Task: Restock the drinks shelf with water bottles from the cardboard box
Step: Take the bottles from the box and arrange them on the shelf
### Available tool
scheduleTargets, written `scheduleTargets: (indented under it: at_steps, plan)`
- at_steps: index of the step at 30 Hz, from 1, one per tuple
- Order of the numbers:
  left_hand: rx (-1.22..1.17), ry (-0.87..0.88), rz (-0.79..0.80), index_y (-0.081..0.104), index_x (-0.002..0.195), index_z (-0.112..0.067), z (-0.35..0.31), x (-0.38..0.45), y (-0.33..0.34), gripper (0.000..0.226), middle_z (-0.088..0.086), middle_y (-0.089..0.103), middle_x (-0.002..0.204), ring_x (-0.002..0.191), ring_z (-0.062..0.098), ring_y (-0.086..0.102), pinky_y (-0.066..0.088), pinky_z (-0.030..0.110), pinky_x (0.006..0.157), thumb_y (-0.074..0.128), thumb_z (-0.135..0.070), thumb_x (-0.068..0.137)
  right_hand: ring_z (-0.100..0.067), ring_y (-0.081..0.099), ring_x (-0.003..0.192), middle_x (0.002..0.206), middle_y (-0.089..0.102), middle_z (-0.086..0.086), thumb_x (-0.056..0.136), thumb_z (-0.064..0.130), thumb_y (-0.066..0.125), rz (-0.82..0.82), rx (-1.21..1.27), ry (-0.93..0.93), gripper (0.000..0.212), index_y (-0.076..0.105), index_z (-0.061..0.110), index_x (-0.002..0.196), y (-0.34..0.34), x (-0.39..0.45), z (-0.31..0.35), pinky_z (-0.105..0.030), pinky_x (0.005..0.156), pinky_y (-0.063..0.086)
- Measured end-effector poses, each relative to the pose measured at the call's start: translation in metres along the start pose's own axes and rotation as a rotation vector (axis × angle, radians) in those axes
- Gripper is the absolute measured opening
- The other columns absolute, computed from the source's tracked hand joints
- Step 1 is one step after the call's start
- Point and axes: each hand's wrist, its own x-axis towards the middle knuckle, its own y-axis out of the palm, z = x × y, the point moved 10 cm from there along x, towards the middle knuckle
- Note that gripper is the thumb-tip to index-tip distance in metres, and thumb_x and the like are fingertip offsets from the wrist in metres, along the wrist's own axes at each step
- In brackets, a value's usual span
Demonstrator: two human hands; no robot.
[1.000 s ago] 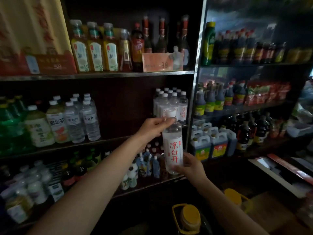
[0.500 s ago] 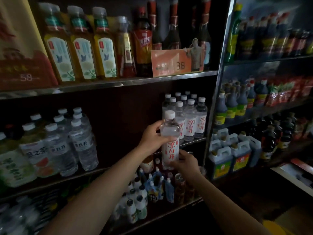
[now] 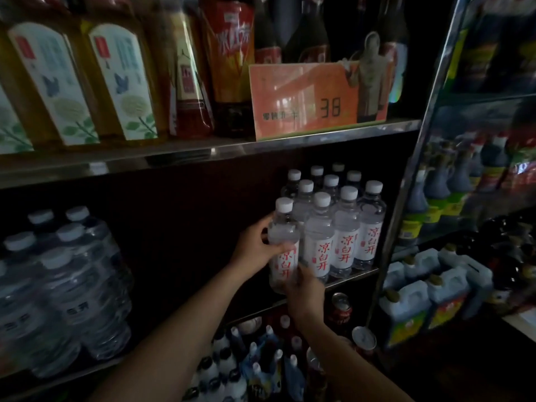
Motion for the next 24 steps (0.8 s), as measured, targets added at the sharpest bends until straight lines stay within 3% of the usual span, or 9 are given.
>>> scheduleTargets:
  at_steps: [3, 6, 10, 15, 24]
  plan:
    - [0.084, 0.017, 0.012, 0.047, 0.137, -0.025, 0.004, 0.020, -0.007, 0.078, -0.012, 0.059, 0.119, 0.095, -0.010, 0.055, 0.050, 0.008, 0.071, 0.083, -0.013, 0.069, -0.020, 0.063, 0.094, 0.102, 0.066, 0.000, 0.086, 0.026, 0.064, -0.005, -0.122, -0.019, 0.023, 0.057, 0.016, 0.107, 0.012, 0.016, 0.007, -0.034, 0.077, 0.053]
    - [0.142, 0.029, 0.003, 0.048, 0.136, -0.025, 0.005, 0.039, -0.012, 0.077, -0.013, 0.061, 0.114, 0.093, -0.006, 0.058, 0.050, 0.009, 0.073, 0.084, -0.015, 0.068, -0.026, 0.065, 0.091, 0.100, 0.066, -0.008, 0.090, 0.029, 0.060, 0.002, -0.292, -0.076, 0.027, 0.053, 0.010, 0.108, 0.020, 0.030, 0.020, -0.034, 0.072, 0.052]
    - [0.204, 0.055, -0.047, 0.050, 0.135, -0.025, 0.006, 0.059, -0.016, 0.076, -0.014, 0.062, 0.108, 0.098, 0.006, 0.062, 0.053, 0.024, 0.085, 0.084, -0.017, 0.068, -0.032, 0.066, 0.095, 0.103, 0.067, -0.014, 0.096, 0.017, 0.048, 0.020, -0.417, -0.075, 0.021, 0.047, 0.005, 0.114, 0.030, 0.048, 0.026, -0.039, 0.077, 0.053]
    - [0.282, 0.087, -0.163, 0.051, 0.135, -0.024, 0.010, 0.076, -0.019, 0.073, 0.000, 0.064, 0.123, 0.110, 0.016, 0.061, 0.050, 0.035, 0.095, 0.083, -0.020, 0.069, -0.033, 0.065, 0.098, 0.108, 0.064, -0.014, 0.097, 0.011, 0.042, -0.028, -0.448, -0.046, 0.018, 0.040, 0.008, 0.115, 0.040, 0.066, 0.031, -0.040, 0.080, 0.052]
    - [0.484, 0.078, -0.289, 0.048, 0.136, -0.029, 0.024, 0.092, -0.027, 0.071, 0.006, 0.061, 0.123, 0.112, 0.022, 0.059, 0.050, 0.036, 0.093, 0.078, -0.034, 0.071, -0.029, 0.065, 0.099, 0.104, 0.068, -0.011, 0.095, 0.008, 0.045, -0.029, -0.516, -0.012, 0.021, 0.060, 0.008, 0.110, 0.059, 0.081, 0.026, -0.037, 0.080, 0.053]
